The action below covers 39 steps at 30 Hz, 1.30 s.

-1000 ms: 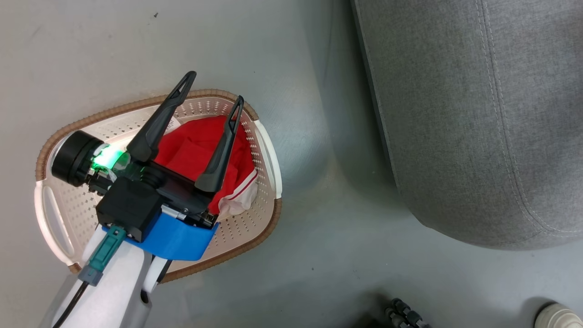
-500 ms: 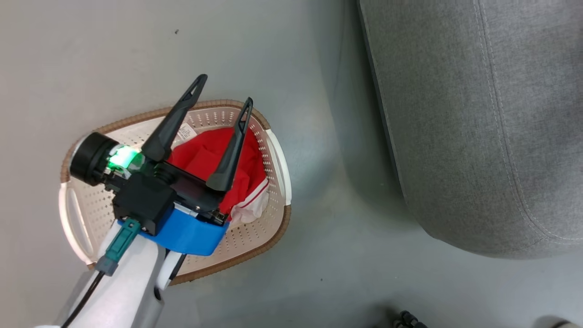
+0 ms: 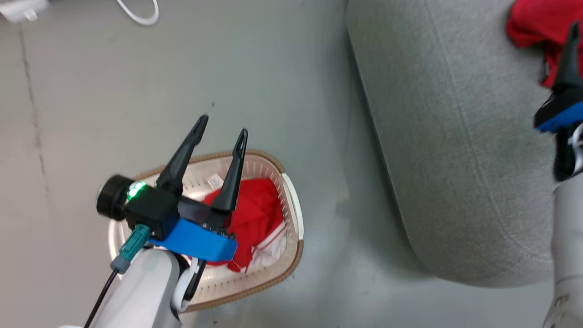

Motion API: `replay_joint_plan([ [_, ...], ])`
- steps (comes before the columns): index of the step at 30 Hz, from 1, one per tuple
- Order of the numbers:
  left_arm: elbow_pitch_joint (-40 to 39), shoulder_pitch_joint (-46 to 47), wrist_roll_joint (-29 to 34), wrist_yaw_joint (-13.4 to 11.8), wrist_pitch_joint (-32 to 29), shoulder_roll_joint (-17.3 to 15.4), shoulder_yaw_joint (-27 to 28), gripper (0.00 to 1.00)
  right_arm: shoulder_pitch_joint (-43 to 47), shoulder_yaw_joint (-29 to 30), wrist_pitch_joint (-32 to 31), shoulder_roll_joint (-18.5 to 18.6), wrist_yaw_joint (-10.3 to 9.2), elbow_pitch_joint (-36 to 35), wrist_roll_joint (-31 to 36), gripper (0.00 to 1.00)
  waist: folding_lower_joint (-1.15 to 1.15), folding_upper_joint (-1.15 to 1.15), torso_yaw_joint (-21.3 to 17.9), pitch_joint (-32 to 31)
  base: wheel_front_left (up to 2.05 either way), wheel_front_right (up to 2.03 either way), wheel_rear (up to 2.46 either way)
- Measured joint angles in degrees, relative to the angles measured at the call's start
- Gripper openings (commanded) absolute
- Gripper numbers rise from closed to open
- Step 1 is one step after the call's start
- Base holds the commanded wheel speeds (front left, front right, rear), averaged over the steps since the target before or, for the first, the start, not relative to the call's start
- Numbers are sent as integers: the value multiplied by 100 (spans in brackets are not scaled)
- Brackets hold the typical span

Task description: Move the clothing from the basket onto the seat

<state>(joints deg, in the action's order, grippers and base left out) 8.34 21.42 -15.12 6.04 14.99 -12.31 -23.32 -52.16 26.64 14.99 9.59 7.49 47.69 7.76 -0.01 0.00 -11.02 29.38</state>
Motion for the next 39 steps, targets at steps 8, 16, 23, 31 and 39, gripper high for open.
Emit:
replay_joint_plan([
  [8, 439, -580, -152, 52, 0, 308, 296, 100, 1352, -582, 4, -315, -1, -702, -598, 100, -1, 0, 137, -1030, 0, 0, 0],
  [16, 664, -1209, -178, 102, 0, 522, 700, 100, 2671, -1005, -1, -572, -1, -1606, -679, 100, -2, 0, 356, -1962, 0, 0, 0],
  [23, 756, -1624, -130, 107, 1, 605, 1080, 100, 3514, -1397, -194, -654, -1, -2356, -760, 100, -1, 0, 583, -2507, 0, 0, 0],
  [31, 928, -1759, -40, 109, 8, 632, 1407, 100, 4291, -1806, -233, -673, -1, -2905, -1212, 100, -1, 0, 992, -2775, 0, 0, 0],
  [39, 1069, -1855, 58, 111, 7, 624, 1717, 100, 4715, -1967, -229, -673, -1, -3043, -1473, 100, 0, 1, 1336, -2964, 0, 0, 0],
])
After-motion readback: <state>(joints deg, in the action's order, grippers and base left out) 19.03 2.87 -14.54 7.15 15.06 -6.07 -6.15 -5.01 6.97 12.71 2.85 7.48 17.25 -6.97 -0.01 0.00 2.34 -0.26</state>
